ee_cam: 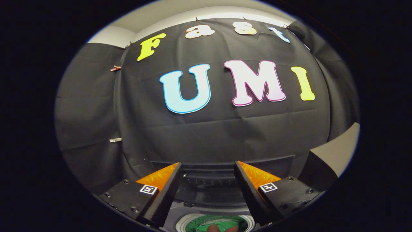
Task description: Put the clothes into the washing machine and then close the washing machine lid.
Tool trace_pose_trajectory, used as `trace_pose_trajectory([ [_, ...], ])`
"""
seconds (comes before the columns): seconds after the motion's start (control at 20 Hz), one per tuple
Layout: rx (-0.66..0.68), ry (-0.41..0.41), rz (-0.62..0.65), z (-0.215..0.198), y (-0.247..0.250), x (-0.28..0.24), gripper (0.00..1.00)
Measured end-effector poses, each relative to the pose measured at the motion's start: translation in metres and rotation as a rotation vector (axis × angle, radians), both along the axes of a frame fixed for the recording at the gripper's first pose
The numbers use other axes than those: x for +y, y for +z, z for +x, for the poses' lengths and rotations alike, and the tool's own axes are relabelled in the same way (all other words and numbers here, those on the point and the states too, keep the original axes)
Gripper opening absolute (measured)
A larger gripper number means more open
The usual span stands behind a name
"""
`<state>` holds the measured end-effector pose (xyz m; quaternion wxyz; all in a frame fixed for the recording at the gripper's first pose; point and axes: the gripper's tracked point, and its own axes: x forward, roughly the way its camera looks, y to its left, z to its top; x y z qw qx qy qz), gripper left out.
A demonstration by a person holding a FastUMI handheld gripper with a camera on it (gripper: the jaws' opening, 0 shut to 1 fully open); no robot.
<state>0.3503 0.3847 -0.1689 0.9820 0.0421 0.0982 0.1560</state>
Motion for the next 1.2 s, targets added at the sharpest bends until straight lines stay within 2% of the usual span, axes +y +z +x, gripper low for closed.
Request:
trace_pose_trajectory([
  [0.15,-0.051,-0.002,-0.054,0.031,0.0,0.008,0.98],
  [0.25,-0.055,-0.029,-0.041,0.047,-0.003,0.009,0.98],
  [0.35,-0.027,-0.066,-0.04,0.064,-0.01,0.01,0.98],
  [0.55,0.02,-0.12,-0.139,0.094,-0.032,0.002,0.99],
  [0.8,0.084,-0.11,-0.119,0.105,-0.046,0.006,0.98],
  [1.2,0.144,-0.075,-0.141,0.084,-0.049,0.006,1.0],
])
